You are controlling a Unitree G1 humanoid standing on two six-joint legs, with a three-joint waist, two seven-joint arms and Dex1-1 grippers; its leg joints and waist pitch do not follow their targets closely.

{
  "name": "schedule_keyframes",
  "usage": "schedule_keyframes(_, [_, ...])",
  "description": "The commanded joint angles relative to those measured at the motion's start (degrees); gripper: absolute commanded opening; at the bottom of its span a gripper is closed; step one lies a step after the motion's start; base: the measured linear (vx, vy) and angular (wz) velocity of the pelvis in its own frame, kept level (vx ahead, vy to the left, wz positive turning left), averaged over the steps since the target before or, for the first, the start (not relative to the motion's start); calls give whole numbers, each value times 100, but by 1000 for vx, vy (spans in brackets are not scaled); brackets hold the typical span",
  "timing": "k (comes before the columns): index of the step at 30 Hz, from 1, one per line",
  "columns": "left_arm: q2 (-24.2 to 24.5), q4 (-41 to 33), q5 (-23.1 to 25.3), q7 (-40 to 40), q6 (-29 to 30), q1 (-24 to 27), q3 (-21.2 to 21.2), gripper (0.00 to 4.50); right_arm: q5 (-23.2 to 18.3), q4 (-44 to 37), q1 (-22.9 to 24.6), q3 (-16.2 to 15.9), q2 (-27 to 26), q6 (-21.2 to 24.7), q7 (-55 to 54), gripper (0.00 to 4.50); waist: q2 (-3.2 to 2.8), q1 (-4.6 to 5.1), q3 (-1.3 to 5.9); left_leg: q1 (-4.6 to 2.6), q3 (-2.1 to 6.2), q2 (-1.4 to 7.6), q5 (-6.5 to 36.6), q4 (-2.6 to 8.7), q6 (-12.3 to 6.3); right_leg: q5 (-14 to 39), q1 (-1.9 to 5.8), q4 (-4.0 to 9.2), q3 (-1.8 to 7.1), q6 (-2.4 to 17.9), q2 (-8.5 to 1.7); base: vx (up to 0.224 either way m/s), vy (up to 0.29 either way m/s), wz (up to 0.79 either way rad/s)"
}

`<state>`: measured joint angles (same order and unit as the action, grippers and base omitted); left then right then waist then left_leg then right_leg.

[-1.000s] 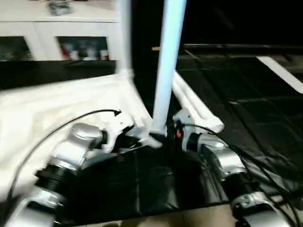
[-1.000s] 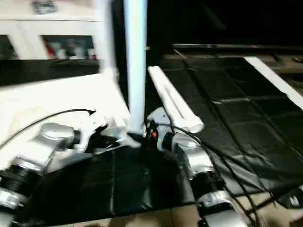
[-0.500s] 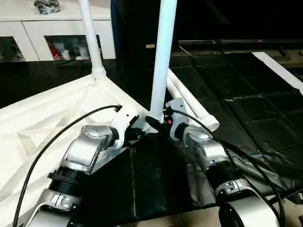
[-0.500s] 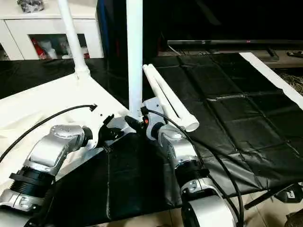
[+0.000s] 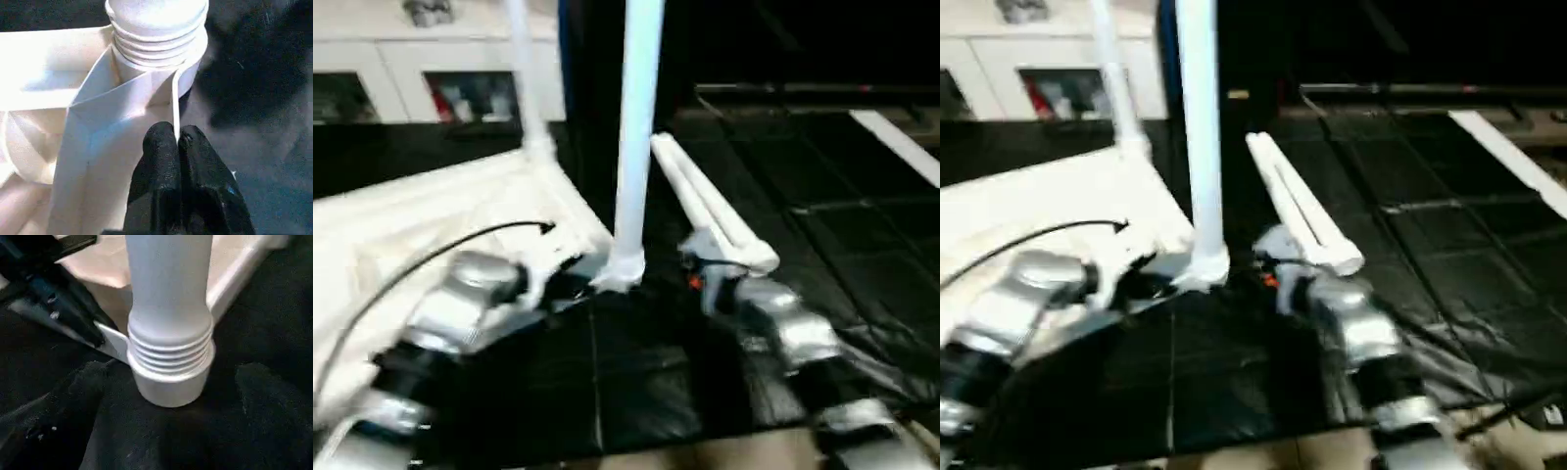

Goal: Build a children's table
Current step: Rotate leg to tighten

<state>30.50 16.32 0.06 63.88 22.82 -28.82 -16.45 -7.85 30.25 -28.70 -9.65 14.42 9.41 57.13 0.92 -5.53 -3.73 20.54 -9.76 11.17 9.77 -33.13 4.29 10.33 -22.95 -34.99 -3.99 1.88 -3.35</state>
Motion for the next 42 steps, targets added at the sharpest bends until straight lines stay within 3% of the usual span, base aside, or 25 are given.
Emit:
schedule_keyframes(1, [127,-66,-65,735,-487,-137,-309,0,101,-196,12,-184,226,-38,453,447,-122,-8,407,-67,53,199,1355,363,-101,1234,294,436,298,1084,-433,0,0,0])
schedule_keyframes(7, [282,244,-34,1421,-1144,-219,-616,0,-28,-429,-42,-491,422,18,1250,447,-108,-104,399,-96,39,221,1499,368,-72,1473,272,448,301,1075,-452,0,0,0])
schedule_keyframes(11, [293,389,-17,1664,-1353,-307,-714,0,-59,-532,-73,-713,462,2,1638,447,-96,-126,393,-88,48,231,1534,378,-54,1653,274,460,301,1036,-468,0,0,0])
schedule_keyframes(16, [280,584,29,1883,-1606,-408,-789,0,-102,-413,-189,-755,342,121,1837,447,-90,-132,409,-64,53,221,1414,372,-29,1629,291,443,301,1009,-475,0,0,0])
schedule_keyframes(17, [275,616,33,1903,-1640,-420,-791,0,-111,-379,-206,-757,326,123,1851,421,-90,-135,411,-65,53,226,1394,369,-23,1578,286,435,301,1021,-476,0,0,0])
schedule_keyframes(20, [264,680,43,1940,-1700,-446,-795,0,-165,-297,-242,-750,290,146,1891,411,-99,-141,417,-74,53,231,1388,369,-17,1527,281,428,295,1061,-473,0,0,0])
schedule_keyframes(23, [282,724,39,1975,-1758,-446,-796,0,-211,-297,-241,-732,260,149,1904,373,-95,-158,424,-72,51,234,1336,367,-8,1364,290,405,296,1088,-473,0,0,0])
schedule_keyframes(35, [268,870,88,1965,-1861,-473,-774,0,-242,-152,-279,-710,141,141,1919,269,-91,-214,422,-77,48,235,1351,370,26,1447,285,407,301,1048,-480,0,0,0])
schedule_keyframes(36, [268,870,88,1965,-1861,-473,-774,0,-242,-152,-279,-710,141,141,1919,269,-89,-214,421,-78,48,232,1356,369,24,1455,284,408,300,1044,-478,0,0,0])
schedule_keyframes(37, [253,885,96,1921,-1863,-468,-754,0,-246,-161,-255,-719,134,144,1921,266,-12,-203,416,-71,38,232,1336,370,6,1485,290,415,298,1027,-476,0,0,0])
schedule_keyframes(38, [231,895,102,1851,-1848,-462,-725,0,-246,-178,-220,-733,126,152,1923,265,-47,-220,420,-75,45,235,1282,366,-2,1525,285,402,301,1018,-492,0,0,0])
schedule_keyframes(42, [150,913,90,1601,-1694,-436,-626,0,-250,-242,-145,-728,68,237,1808,263,-58,-219,414,-86,40,239,1314,365,4,1614,267,421,304,990,-489,0,0,0])
